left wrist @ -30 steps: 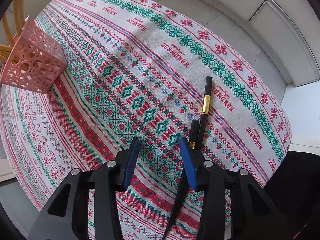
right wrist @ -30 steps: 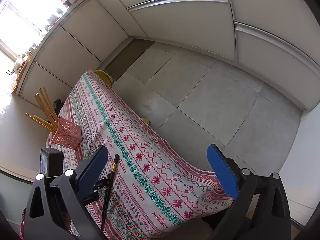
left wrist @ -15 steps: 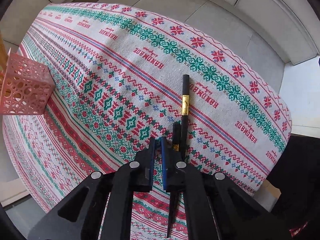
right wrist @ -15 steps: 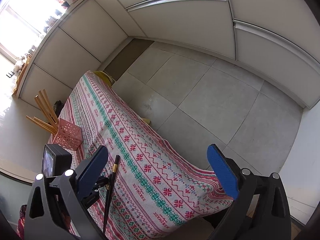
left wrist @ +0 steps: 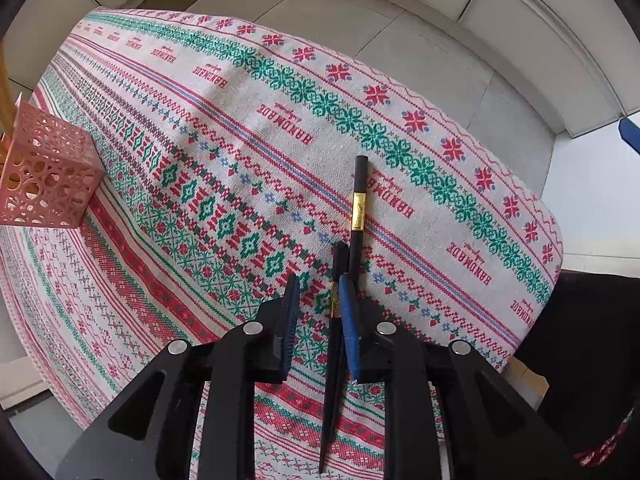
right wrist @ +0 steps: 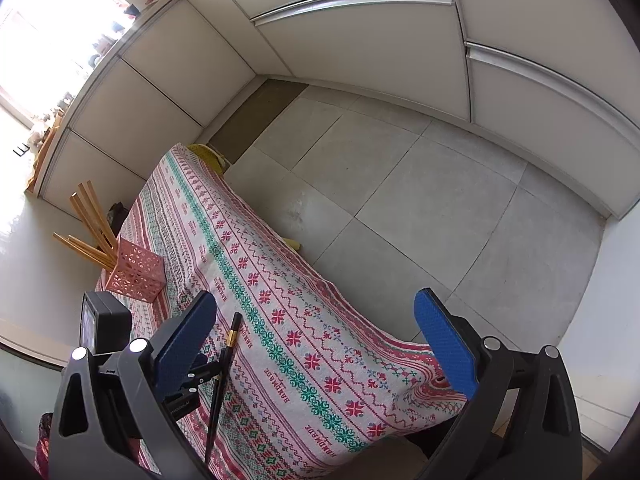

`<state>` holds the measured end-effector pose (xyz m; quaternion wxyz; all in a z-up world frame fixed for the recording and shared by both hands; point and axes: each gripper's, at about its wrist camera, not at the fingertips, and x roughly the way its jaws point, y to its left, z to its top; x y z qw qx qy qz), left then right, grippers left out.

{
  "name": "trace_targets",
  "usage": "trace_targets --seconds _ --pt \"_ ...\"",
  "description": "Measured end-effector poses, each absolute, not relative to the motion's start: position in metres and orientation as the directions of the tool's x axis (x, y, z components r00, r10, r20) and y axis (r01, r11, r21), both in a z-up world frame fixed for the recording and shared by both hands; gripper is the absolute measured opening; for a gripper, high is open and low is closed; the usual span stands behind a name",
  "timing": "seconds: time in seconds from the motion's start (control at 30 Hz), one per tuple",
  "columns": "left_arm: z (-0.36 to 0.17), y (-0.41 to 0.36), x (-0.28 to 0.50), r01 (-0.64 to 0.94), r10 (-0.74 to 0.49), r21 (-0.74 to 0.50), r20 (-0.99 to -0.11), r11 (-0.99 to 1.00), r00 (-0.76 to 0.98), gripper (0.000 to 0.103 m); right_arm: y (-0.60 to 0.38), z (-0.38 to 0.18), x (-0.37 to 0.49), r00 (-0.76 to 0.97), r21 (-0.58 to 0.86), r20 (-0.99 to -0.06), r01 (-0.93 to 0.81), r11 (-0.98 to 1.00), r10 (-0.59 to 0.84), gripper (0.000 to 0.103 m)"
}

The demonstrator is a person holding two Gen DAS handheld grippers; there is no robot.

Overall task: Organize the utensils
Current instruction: 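Lower the left gripper onto the black chopsticks and grasp one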

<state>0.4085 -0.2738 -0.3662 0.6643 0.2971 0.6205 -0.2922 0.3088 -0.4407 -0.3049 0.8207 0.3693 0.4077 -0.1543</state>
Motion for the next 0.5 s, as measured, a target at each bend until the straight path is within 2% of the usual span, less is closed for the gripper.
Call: trace_targets --seconds 0.17,0.2,0.23,0.33,0.5 --pt "-0.389 -0.275 0.404 0.750 -0.006 0.043 -0.998 0.660 0.063 0.025 -0.439 -0.305 0.310 0.613 0.471 -0.789 0.555 0.685 0.045 0.096" --pt "-0.390 -0.272 0.406 0.745 -0.005 0.043 -0.998 0.666 0.062 0.030 -0.439 -0.306 0.311 0.610 0.471 -0.791 0.559 0.683 0.046 0.096" --pt "-0.391 -0.269 0.410 0.739 -0.005 0.046 -0.998 0.672 0.066 0.031 -0.439 -0.306 0.312 0.608 0.472 -0.792 0.561 0.680 0.047 0.096" --pt "-0.384 -0.259 0.412 0.728 -0.092 -0.046 -0.995 0.684 0.023 0.029 -0.436 -0.306 0.312 0.607 0.466 -0.793 0.557 0.688 0.046 0.096" --pt "-0.382 -0.253 0.420 0.713 -0.083 -0.013 -0.995 0.701 0.064 0.029 -0.432 -0.306 0.316 0.600 0.452 -0.799 0.553 0.700 0.043 0.096"
